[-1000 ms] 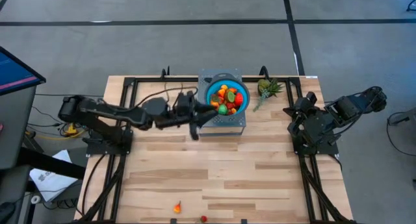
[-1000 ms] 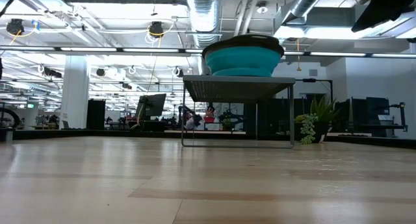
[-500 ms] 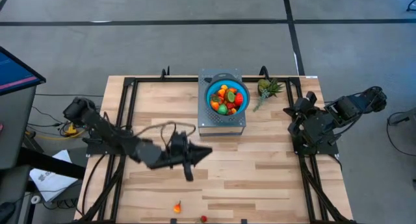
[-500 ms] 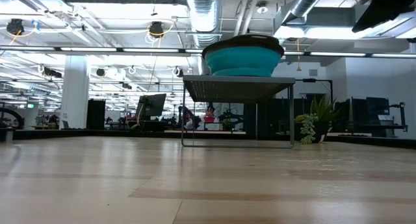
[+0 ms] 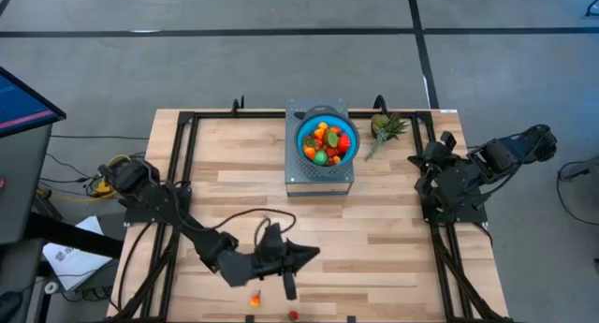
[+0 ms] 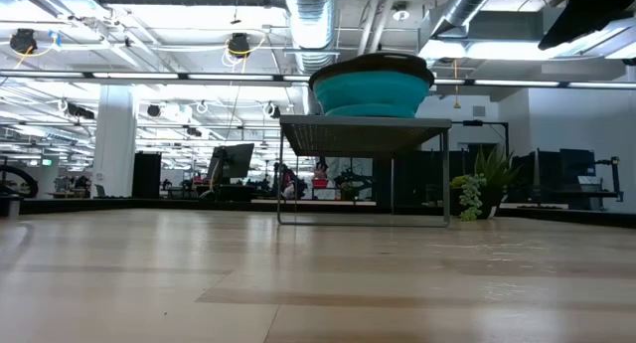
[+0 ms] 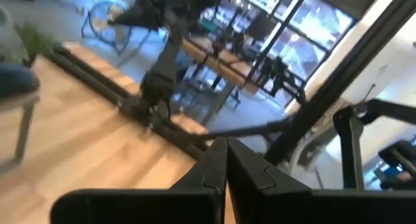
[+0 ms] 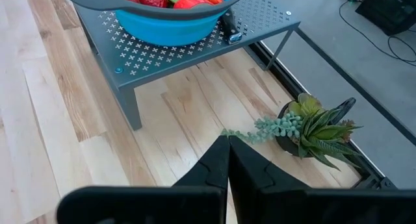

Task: Pick & Place Fruit
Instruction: Put the peach into the strainer bowl

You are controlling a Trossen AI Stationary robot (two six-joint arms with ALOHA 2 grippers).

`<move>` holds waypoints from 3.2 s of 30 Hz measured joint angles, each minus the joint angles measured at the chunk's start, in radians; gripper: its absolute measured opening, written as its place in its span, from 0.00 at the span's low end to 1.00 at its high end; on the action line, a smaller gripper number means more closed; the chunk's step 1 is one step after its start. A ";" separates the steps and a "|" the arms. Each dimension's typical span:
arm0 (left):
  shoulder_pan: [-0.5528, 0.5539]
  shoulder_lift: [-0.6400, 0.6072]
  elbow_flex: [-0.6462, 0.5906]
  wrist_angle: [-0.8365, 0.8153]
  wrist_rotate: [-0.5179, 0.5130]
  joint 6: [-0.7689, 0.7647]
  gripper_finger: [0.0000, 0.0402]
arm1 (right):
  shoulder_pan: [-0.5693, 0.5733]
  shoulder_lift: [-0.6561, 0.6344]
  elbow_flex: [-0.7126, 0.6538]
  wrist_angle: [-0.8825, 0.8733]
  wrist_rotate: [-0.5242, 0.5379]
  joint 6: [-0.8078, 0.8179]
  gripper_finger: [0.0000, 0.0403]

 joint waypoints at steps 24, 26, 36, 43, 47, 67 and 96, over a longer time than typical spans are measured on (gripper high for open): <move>-0.072 0.065 0.095 -1.039 0.765 -0.978 0.00 | 0.000 0.000 0.000 0.008 0.001 0.027 0.00; -0.072 0.063 0.068 -1.038 0.772 -1.009 0.00 | 0.000 0.000 0.000 0.008 0.001 0.027 0.00; -0.079 0.063 -0.051 -1.033 0.887 -1.131 0.00 | 0.000 0.000 0.000 0.003 0.003 0.027 0.00; -0.105 0.063 -0.093 -0.964 0.928 -1.033 0.07 | 0.000 0.000 0.000 -0.002 0.004 0.027 0.00; -0.105 0.063 -0.109 -0.934 0.971 -1.019 0.20 | 0.000 0.000 0.000 -0.002 0.004 0.027 0.00; -0.104 0.068 -0.141 -0.870 0.860 -0.847 0.71 | 0.000 0.000 0.000 -0.009 0.004 0.019 0.00; -0.104 0.066 -0.326 -0.653 0.900 -0.822 0.58 | 0.000 0.000 0.000 -0.024 0.007 0.019 0.00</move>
